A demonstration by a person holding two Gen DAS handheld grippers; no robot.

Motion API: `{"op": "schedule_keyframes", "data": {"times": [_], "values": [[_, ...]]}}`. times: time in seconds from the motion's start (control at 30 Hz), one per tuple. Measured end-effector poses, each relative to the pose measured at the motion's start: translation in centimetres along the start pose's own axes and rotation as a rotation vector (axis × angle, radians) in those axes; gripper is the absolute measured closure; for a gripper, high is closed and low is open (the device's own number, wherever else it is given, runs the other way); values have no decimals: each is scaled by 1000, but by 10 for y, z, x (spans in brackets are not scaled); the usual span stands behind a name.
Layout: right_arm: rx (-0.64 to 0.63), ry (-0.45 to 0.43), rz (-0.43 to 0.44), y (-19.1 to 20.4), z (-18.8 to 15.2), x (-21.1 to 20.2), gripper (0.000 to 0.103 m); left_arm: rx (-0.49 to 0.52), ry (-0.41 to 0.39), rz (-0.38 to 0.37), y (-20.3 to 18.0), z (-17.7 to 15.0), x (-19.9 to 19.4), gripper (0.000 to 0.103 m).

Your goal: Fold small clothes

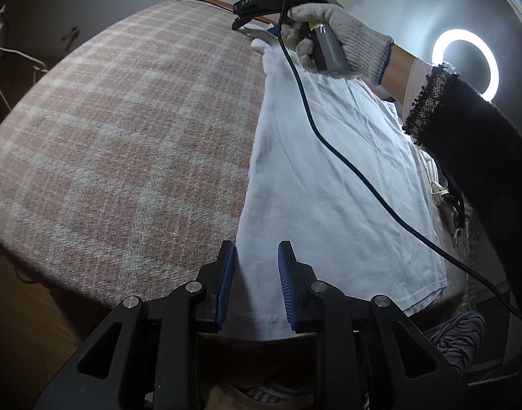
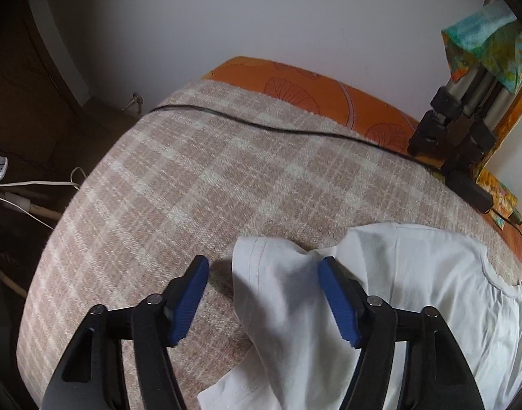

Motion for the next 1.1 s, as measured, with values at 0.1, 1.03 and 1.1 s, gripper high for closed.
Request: {"op": "schedule_keyframes", "data": {"times": [0.1,1.03,1.1], "values": [[-1,-3,-20,-5,2,0,47,33,-13,-1,-2,0,0,80],[89,-154,-42,-93,-8,-100,101,222,-5,-291,-113,-2,1,100],[109,-159,-43,-105,-13,-100,101,254,16,-295,-128,-7,8,100]]}}
Point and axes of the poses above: each gripper's, at about its wrist camera, not at the fingertips, and x roughly the way its jaws point, y to its left, z to its top, the point moved 9 cm from there along x, roughly the way its jaws point, and after that the axes turned 6 degrees about -x, right-handed, at the moved point
